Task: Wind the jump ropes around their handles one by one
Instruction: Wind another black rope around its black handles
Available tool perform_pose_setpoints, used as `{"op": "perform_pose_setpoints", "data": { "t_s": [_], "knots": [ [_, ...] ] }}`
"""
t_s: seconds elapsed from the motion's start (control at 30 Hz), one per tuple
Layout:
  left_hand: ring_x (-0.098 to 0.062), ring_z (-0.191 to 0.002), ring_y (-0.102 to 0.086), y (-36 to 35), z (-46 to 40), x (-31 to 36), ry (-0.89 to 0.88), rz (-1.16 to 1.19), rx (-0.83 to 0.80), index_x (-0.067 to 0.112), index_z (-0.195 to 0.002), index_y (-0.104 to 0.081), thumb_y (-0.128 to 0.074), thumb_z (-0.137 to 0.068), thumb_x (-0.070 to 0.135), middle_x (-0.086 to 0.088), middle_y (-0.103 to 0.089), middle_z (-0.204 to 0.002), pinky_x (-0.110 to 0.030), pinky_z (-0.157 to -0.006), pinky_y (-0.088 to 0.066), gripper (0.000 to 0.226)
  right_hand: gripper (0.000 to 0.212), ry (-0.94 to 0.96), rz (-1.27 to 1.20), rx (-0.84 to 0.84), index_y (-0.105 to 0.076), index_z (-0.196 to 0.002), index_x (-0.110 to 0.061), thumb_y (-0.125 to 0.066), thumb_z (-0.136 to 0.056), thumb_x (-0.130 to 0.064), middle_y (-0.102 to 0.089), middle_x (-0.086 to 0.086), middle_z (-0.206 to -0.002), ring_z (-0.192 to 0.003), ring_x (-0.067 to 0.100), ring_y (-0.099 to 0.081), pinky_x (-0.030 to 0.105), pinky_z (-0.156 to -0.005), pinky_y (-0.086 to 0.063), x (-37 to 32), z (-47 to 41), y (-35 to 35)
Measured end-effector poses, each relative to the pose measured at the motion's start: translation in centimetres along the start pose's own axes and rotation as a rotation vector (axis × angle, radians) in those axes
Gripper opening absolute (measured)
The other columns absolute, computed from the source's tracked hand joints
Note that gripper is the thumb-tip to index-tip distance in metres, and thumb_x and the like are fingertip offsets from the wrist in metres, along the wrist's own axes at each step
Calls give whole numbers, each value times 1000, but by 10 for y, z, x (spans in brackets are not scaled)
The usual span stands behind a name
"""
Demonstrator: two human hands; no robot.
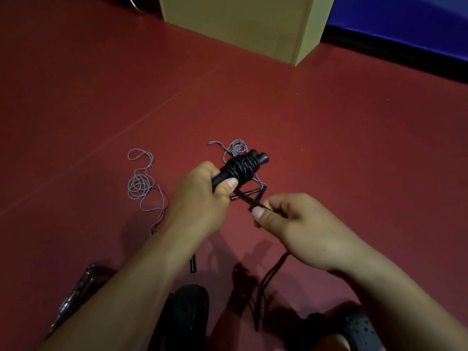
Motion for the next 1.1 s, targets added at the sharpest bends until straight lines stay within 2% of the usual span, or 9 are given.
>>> {"op": "perform_pose_setpoints", "data": {
  "t_s": [0.17, 0.3, 0.37, 0.53, 0.67, 0.8, 0.93, 1.03, 1.1],
  "knots": [
    [-22, -72, -65, 0, -1, -6, 29, -98, -17, 19, -80, -55, -67, -90, 34, -1, -70, -75, -37, -69, -51, 21, 32, 30, 59, -21, -61, -81, -7, -58, -93, -37, -52, 2, -57, -50, 9, -39, 25, -50, -32, -3, 4, 2],
    [-19, -66, -60, -13, 3, -7, 35, -211, -137, 18, -79, -57, -70, -88, 34, -1, -65, -71, -30, -58, -40, 22, 38, 29, 203, 288, -60, -64, -17, -64, -85, -48, -55, 1, -51, -50, 12, -47, 23, -49, -34, 3, 3, 36],
    [-20, -67, -63, -29, 7, -6, 17, -230, -260, 20, -80, -58, -71, -86, 36, -1, -67, -73, -33, -62, -47, 22, 36, 20, 198, 435, -62, -62, -20, -67, -82, -50, -53, -3, -49, -51, 11, -49, 23, -50, -35, 8, 4, 53],
    [-26, -73, -68, -59, 20, 1, -58, -147, -507, 23, -80, -56, -71, -87, 31, -5, -72, -80, -41, -67, -54, 18, 33, 35, 213, 509, -62, -66, -21, -69, -82, -49, -61, -4, -58, -60, 14, -57, 33, -55, -43, 15, 1, 56],
    [-21, -72, -66, -61, 26, 9, -143, -169, -549, 24, -80, -56, -69, -89, 28, -3, -71, -80, -38, -68, -52, 17, 26, -6, 179, 510, -59, -61, -36, -76, -74, -51, -58, -9, -59, -62, 4, -55, 25, -53, -39, 20, -3, 59],
    [-7, -60, -61, -64, 34, 16, -182, -133, -626, 24, -80, -57, -69, -90, 27, 3, -72, -77, -32, -68, -51, 15, 23, -23, 189, 459, -65, -68, -32, -78, -72, -51, -59, -6, -60, -61, 4, -55, 17, -49, -34, 19, -5, 57],
    [-11, -59, -60, -67, 45, 21, -150, 14, -767, 18, -87, -60, -68, -92, 22, 1, -72, -75, -31, -64, -50, 11, 25, -43, 109, 400, -70, -71, -26, -80, -70, -49, -62, -5, -62, -57, 6, -54, 15, -53, -39, 26, -8, 55],
    [-14, -60, -58, -70, 58, 28, -122, 139, -909, 12, -88, -60, -67, -93, 16, -1, -70, -73, -26, -60, -48, 10, 25, -82, -125, 238, -72, -74, -18, -82, -68, -41, -68, 4, -69, -62, 9, -56, 29, -64, -49, 33, -10, 48],
    [-17, -60, -57, -69, 64, 33, -130, 210, -981, 8, -89, -60, -67, -93, 13, -3, -69, -74, -25, -59, -47, 10, 27, -84, -254, 111, -72, -77, -14, -79, -64, -37, -63, -1, -65, -61, 5, -54, 20, -61, -46, 33, -9, 42]
  ]
}}
Point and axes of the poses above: each hand's wrist, its own z-axis away from the middle knuckle, its own y-axis out of the back of the hand, x = y × z, the point moved 10 cm from there along -z, towards the middle knuckle
